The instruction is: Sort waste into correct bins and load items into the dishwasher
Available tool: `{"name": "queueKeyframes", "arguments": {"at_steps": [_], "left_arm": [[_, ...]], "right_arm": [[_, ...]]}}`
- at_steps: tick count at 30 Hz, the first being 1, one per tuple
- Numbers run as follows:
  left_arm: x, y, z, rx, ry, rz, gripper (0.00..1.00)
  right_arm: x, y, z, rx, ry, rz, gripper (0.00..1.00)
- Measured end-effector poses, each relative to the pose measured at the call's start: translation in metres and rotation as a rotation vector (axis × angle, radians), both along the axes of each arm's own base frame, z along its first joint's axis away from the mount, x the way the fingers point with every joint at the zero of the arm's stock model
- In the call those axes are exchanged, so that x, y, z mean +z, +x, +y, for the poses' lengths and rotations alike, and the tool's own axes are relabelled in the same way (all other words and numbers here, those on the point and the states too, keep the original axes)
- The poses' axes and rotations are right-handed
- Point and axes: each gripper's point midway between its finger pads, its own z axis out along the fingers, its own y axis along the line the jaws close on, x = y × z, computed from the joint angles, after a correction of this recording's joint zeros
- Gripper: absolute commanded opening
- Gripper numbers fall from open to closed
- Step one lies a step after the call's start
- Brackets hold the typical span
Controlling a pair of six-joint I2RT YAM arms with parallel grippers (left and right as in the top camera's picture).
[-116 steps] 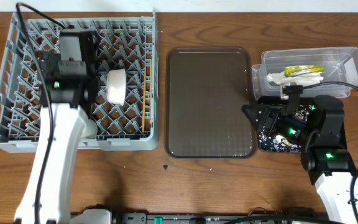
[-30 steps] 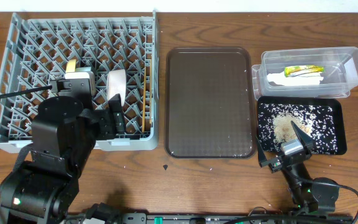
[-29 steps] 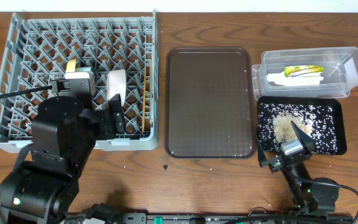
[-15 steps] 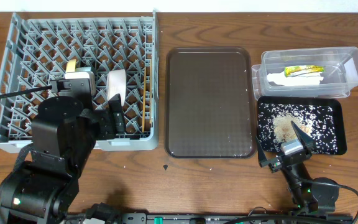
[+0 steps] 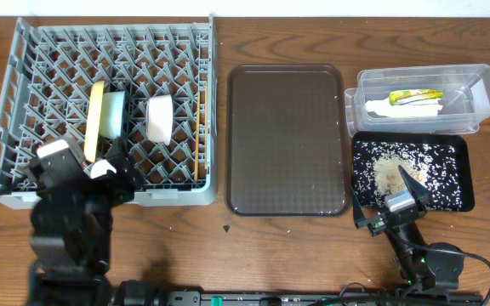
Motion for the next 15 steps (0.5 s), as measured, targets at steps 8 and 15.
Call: {"name": "queueKeyframes", "arguments": {"at_steps": [8,15], "left_arm": [[-0.068,-0.001,0.000,0.000,-0.044,-0.223,0.90],[-0.123,-0.001,-0.002,-0.006,-0.057,-0.276,0.89]], "right_arm": [[0.000,0.000,0.000,0.000,0.000,0.000,0.99],[0.000,0.000,0.000,0.000,0.000,0.000,0.99]]}}
